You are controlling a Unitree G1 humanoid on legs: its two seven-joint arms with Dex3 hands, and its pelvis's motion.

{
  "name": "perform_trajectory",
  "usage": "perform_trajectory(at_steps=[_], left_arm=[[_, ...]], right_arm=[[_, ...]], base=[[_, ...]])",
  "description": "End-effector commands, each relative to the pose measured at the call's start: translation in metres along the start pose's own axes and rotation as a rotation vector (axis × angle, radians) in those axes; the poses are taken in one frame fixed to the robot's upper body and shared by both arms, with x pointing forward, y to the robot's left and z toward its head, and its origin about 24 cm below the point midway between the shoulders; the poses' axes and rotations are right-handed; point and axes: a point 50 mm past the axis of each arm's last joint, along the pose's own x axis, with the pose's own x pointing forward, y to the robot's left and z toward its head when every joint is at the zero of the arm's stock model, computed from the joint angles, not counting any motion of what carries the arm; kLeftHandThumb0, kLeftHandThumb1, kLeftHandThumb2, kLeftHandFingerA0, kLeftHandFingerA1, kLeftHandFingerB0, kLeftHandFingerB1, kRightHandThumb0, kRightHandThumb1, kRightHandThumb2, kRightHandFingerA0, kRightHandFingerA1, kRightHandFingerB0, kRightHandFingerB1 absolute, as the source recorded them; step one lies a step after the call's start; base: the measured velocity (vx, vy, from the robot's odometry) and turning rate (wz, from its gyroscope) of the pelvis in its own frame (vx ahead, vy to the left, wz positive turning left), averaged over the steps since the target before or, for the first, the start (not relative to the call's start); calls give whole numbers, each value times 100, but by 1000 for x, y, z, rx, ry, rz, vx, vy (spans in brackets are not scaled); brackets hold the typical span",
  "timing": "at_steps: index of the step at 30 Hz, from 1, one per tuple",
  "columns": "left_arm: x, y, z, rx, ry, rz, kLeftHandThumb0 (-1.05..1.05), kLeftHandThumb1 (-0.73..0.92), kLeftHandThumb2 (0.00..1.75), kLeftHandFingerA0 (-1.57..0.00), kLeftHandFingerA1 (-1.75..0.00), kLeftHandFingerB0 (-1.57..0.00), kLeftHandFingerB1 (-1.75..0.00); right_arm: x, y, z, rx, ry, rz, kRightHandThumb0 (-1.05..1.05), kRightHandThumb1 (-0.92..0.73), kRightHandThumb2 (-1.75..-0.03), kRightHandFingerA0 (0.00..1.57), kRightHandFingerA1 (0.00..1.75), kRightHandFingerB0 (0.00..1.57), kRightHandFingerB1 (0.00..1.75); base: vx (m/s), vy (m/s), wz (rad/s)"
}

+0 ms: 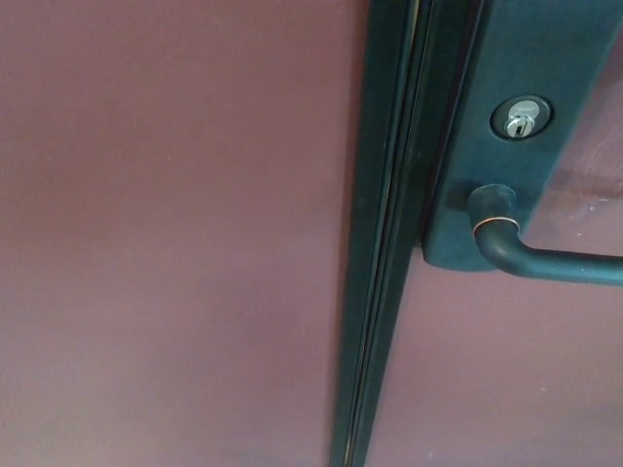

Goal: The robot walks towards the door handle and put its right hand on it and twist the handle

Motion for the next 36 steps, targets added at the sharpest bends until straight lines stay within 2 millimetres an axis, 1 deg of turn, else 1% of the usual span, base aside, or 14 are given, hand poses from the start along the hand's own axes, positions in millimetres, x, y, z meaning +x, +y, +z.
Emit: perform_trajectory(at_steps=[1,4,9,15,19,23,29,31,33,34,35,36], left_arm=[[-2,2,-5,3,16,-5,-23,56,58,-40,-38,-32,-34],[-4,2,-7,8,18,-5,-23,56,58,-40,-38,-32,-34],[-4,3,-7,-4,12,-12,-23,56,58,-40,-38,-32,-34],[-3,3,-6,-14,19,-13,-23,56,58,-40,-38,-32,-34],[-3,4,-6,-27,18,-6,-23,57,58,-39,-38,-32,-34],[-3,4,-6,-5,20,-3,-23,56,58,-39,-38,-32,-34],[-4,4,-8,-13,15,-8,-23,56,58,-39,-38,-32,-34],[-5,5,-9,-20,20,-11,-23,56,58,-39,-38,-32,-34],[-3,5,-5,-14,12,-11,-24,56,58,-40,-38,-32,-34],[-3,4,-6,-8,17,-11,-24,56,58,-40,-38,-32,-34],[-4,3,-9,1,24,-11,-24,56,57,-40,-38,-32,-34],[-5,2,-10,9,28,-10,-24,56,57,-40,-38,-32,-34]], right_arm=[[9,7,-6,11,96,69,-59,-40,-79,43,54,30,45],[14,14,-11,26,103,94,-58,-41,-79,42,54,28,44],[26,20,-15,23,115,134,-57,-42,-79,43,54,27,43],[39,28,-23,-7,104,161,-58,-42,-80,44,54,26,43],[44,32,-28,-31,108,167,-59,-43,-80,44,54,26,43],[49,35,-35,-49,136,185,-59,-43,-81,44,54,26,43],[51,38,-40,-64,166,211,-59,-43,-81,44,54,26,43],[50,39,-41,-71,178,225,-62,-44,-80,43,53,29,43],[50,36,-41,-76,189,226,-67,-47,-80,41,50,36,44],[49,36,-41,-75,196,231,-72,-50,-79,39,47,41,44],[48,37,-41,-76,203,238,-60,-44,-81,37,49,43,49],[47,38,-42,-76,208,243,-60,-44,-81,37,49,43,49]], base=[[0,0,0],[0,0,0],[0,0,0],[0,0,0],[0,0,0],[0,0,0],[0,0,0],[0,0,0],[0,0,0],[0,0,0],[0,0,0],[0,0,0]])
